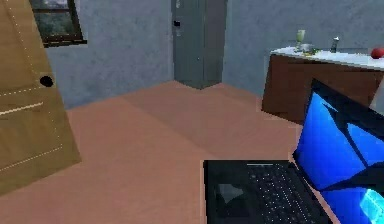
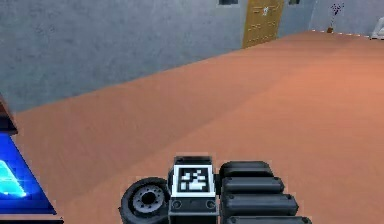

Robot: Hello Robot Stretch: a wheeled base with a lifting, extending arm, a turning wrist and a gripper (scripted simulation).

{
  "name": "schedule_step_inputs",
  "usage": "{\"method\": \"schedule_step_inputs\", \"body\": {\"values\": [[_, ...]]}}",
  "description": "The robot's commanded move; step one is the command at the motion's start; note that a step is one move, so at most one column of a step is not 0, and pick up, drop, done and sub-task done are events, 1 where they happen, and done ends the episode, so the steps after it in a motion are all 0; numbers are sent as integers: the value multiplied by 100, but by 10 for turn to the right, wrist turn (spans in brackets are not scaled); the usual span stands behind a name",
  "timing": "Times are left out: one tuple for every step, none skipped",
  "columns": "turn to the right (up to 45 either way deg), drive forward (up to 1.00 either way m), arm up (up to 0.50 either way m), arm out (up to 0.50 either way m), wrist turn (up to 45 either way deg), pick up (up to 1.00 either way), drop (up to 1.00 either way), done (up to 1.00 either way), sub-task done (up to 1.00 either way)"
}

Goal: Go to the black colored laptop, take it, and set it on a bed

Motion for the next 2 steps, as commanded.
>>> {"method": "schedule_step_inputs", "body": {"values": [[-330,0,0,0,0,0,0,0,0],[0,100,0,0,0,0,0,0,0]]}}
